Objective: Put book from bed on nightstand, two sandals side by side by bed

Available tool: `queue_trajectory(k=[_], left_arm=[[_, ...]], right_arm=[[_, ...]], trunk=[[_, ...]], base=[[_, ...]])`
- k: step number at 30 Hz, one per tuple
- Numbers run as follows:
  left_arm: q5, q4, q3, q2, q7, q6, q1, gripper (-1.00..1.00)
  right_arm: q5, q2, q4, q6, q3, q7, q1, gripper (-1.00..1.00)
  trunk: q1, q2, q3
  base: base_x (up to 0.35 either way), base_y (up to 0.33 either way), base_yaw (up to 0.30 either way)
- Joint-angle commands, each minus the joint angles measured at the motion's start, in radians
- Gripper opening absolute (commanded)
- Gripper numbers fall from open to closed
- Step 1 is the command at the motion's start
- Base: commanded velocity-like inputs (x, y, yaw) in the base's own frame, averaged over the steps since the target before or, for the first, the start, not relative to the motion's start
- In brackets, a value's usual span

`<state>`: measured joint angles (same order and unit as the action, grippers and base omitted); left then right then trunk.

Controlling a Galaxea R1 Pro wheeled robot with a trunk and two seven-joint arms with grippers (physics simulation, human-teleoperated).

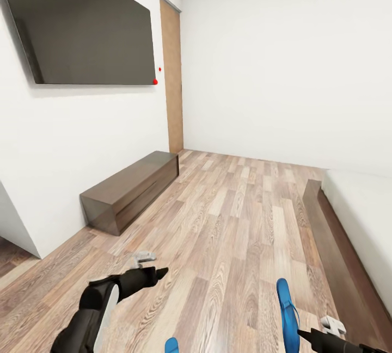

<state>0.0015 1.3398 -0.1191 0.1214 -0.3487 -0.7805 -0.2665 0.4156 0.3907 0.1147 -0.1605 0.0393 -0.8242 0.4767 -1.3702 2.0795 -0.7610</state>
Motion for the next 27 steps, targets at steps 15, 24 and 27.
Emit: queue_trajectory(k=[15, 24, 27], left_arm=[[0.048, -0.294, 0.068, 0.047, 0.293, 0.036, -0.091, 1.00], [0.051, -0.295, 0.069, 0.047, 0.291, 0.035, -0.091, 1.00], [0.050, -0.295, 0.078, 0.047, 0.291, 0.035, -0.091, 1.00]], right_arm=[[0.011, 0.000, 0.001, -0.010, 0.004, 0.003, 0.000, -1.00], [0.012, 0.000, 0.002, -0.010, 0.003, 0.003, 0.000, -1.00], [0.012, 0.000, 0.001, -0.010, 0.002, 0.003, 0.000, -1.00]], trunk=[[0.000, 0.001, -0.001], [-0.023, 0.043, -0.020], [-0.034, 0.064, -0.029]], base=[[0.000, 0.000, 0.000], [0.000, 0.000, 0.000], [0.000, 0.000, 0.000]])
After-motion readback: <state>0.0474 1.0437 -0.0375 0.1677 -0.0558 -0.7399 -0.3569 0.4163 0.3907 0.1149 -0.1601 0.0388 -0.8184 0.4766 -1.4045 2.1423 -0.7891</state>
